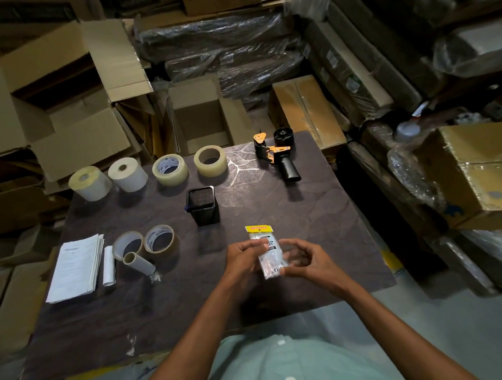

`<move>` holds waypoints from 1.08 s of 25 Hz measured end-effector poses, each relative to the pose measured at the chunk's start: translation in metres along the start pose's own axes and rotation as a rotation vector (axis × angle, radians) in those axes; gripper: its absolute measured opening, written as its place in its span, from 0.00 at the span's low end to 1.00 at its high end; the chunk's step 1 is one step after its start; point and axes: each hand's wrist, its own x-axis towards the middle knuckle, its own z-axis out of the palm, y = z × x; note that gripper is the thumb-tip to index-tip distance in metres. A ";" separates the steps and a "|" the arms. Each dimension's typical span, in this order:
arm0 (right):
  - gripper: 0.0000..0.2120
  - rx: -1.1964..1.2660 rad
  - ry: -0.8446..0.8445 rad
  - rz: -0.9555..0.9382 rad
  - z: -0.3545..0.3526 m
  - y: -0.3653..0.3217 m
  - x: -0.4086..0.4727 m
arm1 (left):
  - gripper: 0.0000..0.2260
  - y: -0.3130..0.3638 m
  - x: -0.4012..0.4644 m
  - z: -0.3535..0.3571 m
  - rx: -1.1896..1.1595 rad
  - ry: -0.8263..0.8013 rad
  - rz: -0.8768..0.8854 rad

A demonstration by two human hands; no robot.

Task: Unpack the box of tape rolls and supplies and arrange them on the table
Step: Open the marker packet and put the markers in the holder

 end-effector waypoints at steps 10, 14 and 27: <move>0.23 0.096 0.057 0.019 0.005 0.006 0.006 | 0.10 0.005 -0.007 0.000 0.057 -0.004 0.020; 0.21 0.193 0.026 0.029 0.004 0.003 0.002 | 0.10 0.006 -0.009 -0.001 0.046 -0.032 0.010; 0.21 0.164 -0.018 -0.008 -0.001 -0.011 -0.008 | 0.09 0.008 -0.001 -0.015 0.072 -0.001 0.037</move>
